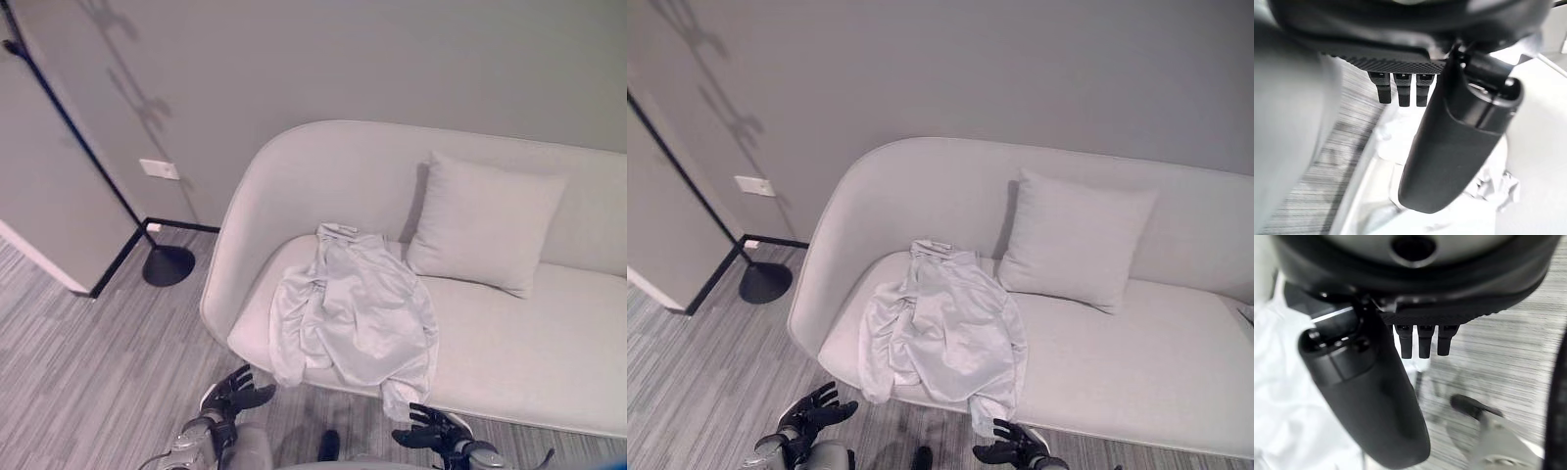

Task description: Hang the clothes on the sofa on the clothes rack.

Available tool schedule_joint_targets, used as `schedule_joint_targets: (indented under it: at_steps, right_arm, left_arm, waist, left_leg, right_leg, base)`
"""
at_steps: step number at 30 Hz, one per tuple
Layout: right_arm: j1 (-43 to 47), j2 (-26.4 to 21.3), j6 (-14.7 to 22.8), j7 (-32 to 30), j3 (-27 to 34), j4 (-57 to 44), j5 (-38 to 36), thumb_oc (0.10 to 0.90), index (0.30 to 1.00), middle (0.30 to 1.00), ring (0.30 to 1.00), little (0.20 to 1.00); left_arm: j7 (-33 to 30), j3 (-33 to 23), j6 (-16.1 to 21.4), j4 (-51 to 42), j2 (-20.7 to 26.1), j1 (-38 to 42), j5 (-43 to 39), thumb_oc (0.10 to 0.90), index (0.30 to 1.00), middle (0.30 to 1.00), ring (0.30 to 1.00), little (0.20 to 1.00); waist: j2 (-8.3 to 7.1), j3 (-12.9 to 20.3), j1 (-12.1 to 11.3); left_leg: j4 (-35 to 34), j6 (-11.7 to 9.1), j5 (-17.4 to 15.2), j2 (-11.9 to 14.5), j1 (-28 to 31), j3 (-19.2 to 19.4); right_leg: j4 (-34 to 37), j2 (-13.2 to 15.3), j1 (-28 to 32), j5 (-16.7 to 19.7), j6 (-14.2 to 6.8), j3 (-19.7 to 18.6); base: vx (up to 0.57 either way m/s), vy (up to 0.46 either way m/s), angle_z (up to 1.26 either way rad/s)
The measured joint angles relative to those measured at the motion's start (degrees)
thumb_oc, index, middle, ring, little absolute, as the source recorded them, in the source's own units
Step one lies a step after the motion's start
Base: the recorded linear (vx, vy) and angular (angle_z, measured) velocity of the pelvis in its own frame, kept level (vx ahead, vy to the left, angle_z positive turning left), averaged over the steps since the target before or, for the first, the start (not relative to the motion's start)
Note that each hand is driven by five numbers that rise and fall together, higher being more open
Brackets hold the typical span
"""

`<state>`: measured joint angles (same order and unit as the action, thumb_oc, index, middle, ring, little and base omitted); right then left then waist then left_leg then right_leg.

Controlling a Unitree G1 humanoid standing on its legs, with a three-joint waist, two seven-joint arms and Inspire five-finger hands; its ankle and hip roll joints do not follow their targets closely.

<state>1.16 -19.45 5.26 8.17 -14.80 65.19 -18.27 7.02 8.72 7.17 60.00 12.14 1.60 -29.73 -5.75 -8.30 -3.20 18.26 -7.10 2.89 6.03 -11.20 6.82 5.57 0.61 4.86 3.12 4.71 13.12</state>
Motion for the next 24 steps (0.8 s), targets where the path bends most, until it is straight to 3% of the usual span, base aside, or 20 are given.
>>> schedule_joint_targets:
  at_steps: [1, 2, 5, 8, 9, 12, 16, 19, 22, 24]
  right_arm:
    - [-0.1, -1.1, -0.1, 0.0, -1.1, -1.5, 0.0, 0.8, 0.9, 0.9, 0.9, 0.9]
    - [0.0, -1.6, 0.0, -0.1, -1.1, -2.1, 0.0, 0.8, 0.9, 0.9, 0.9, 0.9]
    - [-1.5, -2.9, -0.8, -0.3, -1.0, -9.0, 0.2, 0.8, 0.9, 0.9, 0.9, 0.9]
    - [-4.8, -4.5, -0.6, -0.2, 0.0, -19.2, 2.4, 0.8, 0.9, 0.9, 0.9, 0.9]
    - [-6.0, -5.6, -0.6, 0.1, 0.4, -23.1, 2.2, 0.8, 0.9, 0.9, 0.9, 0.9]
    - [-6.3, -7.9, -1.5, 0.7, 1.8, -30.9, 2.3, 0.8, 0.9, 0.9, 0.9, 0.9]
    - [-3.0, -15.5, -1.0, 1.5, 4.2, -39.2, 2.3, 0.8, 0.9, 0.9, 0.9, 0.9]
    - [3.7, -19.8, -1.1, 0.8, 4.2, -39.1, 2.5, 0.8, 0.9, 0.9, 0.9, 0.9]
    - [10.7, -22.2, -1.4, -0.9, 2.5, -38.4, 5.7, 0.8, 0.9, 0.9, 0.9, 0.9]
    - [16.5, -23.1, -1.5, -1.2, -0.7, -37.1, 6.8, 0.8, 0.9, 0.9, 0.9, 0.9]
  left_arm:
    - [0.3, 0.0, 0.0, 0.0, -0.2, -0.2, -0.2, 0.8, 0.9, 0.9, 0.9, 0.9]
    - [0.5, 0.0, -0.1, 0.2, -0.3, -0.1, -0.2, 0.8, 0.9, 0.9, 0.9, 0.9]
    - [0.6, -0.4, -0.4, 0.0, -0.2, -1.5, -1.6, 0.8, 0.9, 0.9, 0.9, 0.9]
    - [0.2, -0.5, -1.2, -3.8, -0.3, -4.1, -1.7, 0.8, 0.9, 0.9, 0.9, 0.9]
    - [0.1, -0.3, -1.3, -7.5, -0.1, -5.5, -1.7, 0.8, 0.9, 0.9, 0.9, 0.9]
    - [-0.3, 0.8, -1.9, -17.7, 2.8, -7.2, -1.7, 0.8, 0.9, 0.9, 0.9, 0.9]
    - [0.7, 6.6, -2.6, -36.3, 14.7, -7.9, -1.3, 0.8, 0.9, 0.9, 0.9, 0.9]
    - [1.5, 9.3, -2.4, -42.9, 21.8, -3.7, 1.8, 0.8, 0.9, 0.9, 0.9, 0.9]
    - [1.5, 11.5, -2.4, -42.9, 22.1, 6.6, 3.6, 0.8, 0.9, 0.9, 0.9, 0.9]
    - [1.2, 16.4, -2.5, -41.8, 22.1, 16.0, 3.6, 0.8, 0.9, 0.9, 0.9, 0.9]
  waist:
    - [0.67, -0.3, 0.0]
    - [1.92, -0.2, 0.1]
    - [2.88, 0.0, 0.4]
    - [4.28, 1.0, 0.8]
    - [4.98, 1.3, 1.4]
    - [4.35, 1.1, 1.0]
    - [5.38, 0.8, 0.3]
    - [6.73, 0.1, -0.2]
    - [7.38, -0.6, -0.1]
    - [7.17, -1.9, -0.1]
  left_leg:
    - [-12.4, -0.3, 2.0, 0.0, 2.0, -1.0]
    - [-16.2, -0.3, 3.5, 0.0, 2.1, -1.9]
    - [-22.1, 0.3, 6.6, -0.7, 4.9, -4.5]
    - [-22.1, 2.5, 8.9, -1.9, 9.3, -4.1]
    - [-23.6, 3.5, 7.8, -1.9, 9.8, -3.6]
    - [-23.6, 5.1, 5.9, -3.1, 9.8, -3.2]
    - [-23.6, 5.5, 3.6, -4.2, 9.5, -1.3]
    - [-23.6, 7.0, 3.3, -4.7, 9.0, 1.2]
    - [-23.6, 8.4, 3.9, -5.2, 7.9, 2.6]
    - [-23.5, 8.6, 3.9, -5.3, 6.7, 2.8]
  right_leg:
    - [-0.3, -1.1, 0.4, -0.4, -0.6, -0.5]
    - [-0.3, -1.8, 1.0, -0.7, -0.5, -1.1]
    - [-0.2, -2.9, 2.2, -2.5, -0.4, -2.6]
    - [-0.3, -3.4, 2.5, -3.2, -1.3, -4.5]
    - [-0.3, -3.7, 2.2, -3.5, -2.0, -4.4]
    - [-0.3, -2.3, 1.8, -4.0, -3.6, -5.0]
    - [-1.6, -0.7, -0.2, -4.5, -5.4, -6.5]
    - [-7.0, 0.4, -4.2, -5.8, -6.9, -8.3]
    - [-13.8, 1.7, -8.9, -8.6, -8.5, -8.8]
    - [-15.7, 3.9, -12.1, -8.8, -9.4, -6.0]
  base:
    - [0.2, 0.064, -0.15]
    - [0.31, 0.094, -0.3]
    - [0.27, 0.134, -0.33]
    - [0.16, 0.161, -0.24]
    - [0.07, 0.115, -0.07]
    - [0.04, 0.183, -0.05]
    - [-0.05, 0.172, -0.2]
    - [-0.12, 0.104, -0.38]
    - [-0.04, -0.038, -0.24]
    - [-0.02, -0.097, -0.16]
